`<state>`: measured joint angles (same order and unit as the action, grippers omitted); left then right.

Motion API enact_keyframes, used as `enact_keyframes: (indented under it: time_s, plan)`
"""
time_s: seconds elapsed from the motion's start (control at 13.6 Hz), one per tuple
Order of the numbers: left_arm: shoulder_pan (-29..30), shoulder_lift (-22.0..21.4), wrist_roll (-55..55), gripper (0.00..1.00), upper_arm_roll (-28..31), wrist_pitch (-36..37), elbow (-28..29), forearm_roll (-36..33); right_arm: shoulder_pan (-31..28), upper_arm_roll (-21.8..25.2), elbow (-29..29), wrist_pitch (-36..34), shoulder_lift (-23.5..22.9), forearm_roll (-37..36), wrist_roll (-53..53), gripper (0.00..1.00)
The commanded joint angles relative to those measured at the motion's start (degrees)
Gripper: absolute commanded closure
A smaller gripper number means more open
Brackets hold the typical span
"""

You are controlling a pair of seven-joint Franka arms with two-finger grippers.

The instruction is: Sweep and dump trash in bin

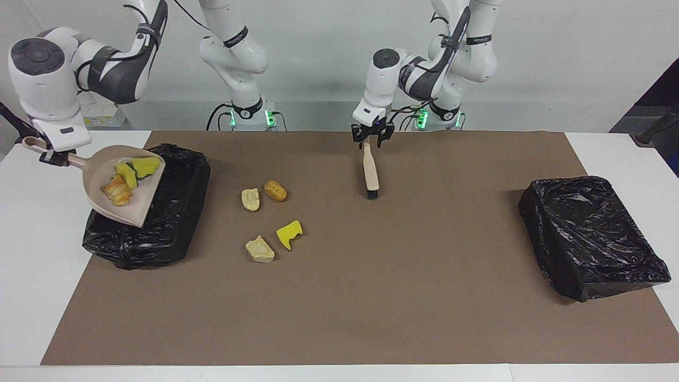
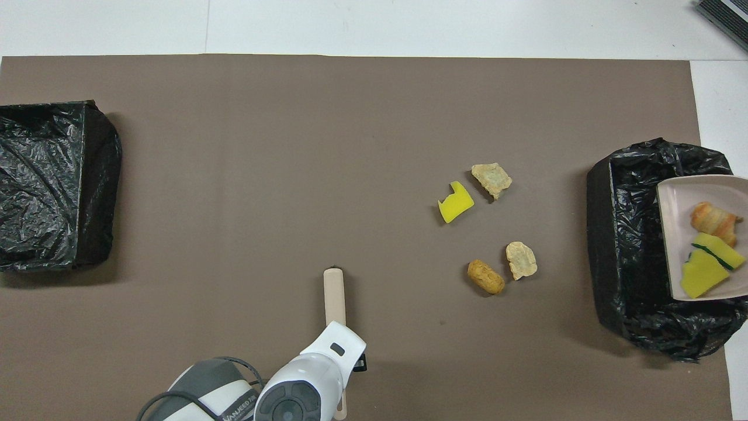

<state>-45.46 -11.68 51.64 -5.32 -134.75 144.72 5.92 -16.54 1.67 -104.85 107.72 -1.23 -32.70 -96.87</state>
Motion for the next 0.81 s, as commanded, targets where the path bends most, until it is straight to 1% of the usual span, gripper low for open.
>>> enact_keyframes:
  time_s: [0.0, 0.15, 0.37, 0.51, 0.66, 0.74]
  plan:
    - [5.5, 1.2, -4.1, 0.00, 0.1, 7.4, -6.8, -0.1, 4.1, -0.3, -3.6, 1.4, 2.7, -3.4, 1.9, 1.00]
    - [9.6, 1.1, -9.9, 0.00, 0.1, 14.7, -11.5, 0.0, 4.3, -0.3, -3.9, 1.5, 2.9, -4.6, 3.2, 1.00]
    - [15.6, 0.4, -13.8, 0.00, 0.4, 21.8, -16.8, 0.0, 4.0, -0.3, -3.9, 2.6, 2.8, -5.5, 3.0, 1.00]
    - [20.6, 1.0, -21.0, 0.00, 0.4, 27.7, -22.0, 0.0, 4.1, -0.3, -2.2, 2.0, 2.3, -6.7, 2.6, 1.00]
    - [27.7, 1.0, -29.2, 0.00, 0.4, 31.2, -25.8, -0.1, 4.7, -0.3, 0.7, 1.9, 2.2, -7.6, 0.2, 1.00]
    - [30.1, 1.2, -32.8, 0.00, 0.4, 32.2, -27.0, -0.2, 4.9, -0.5, 2.1, 1.9, 2.2, -7.6, -0.8, 1.00]
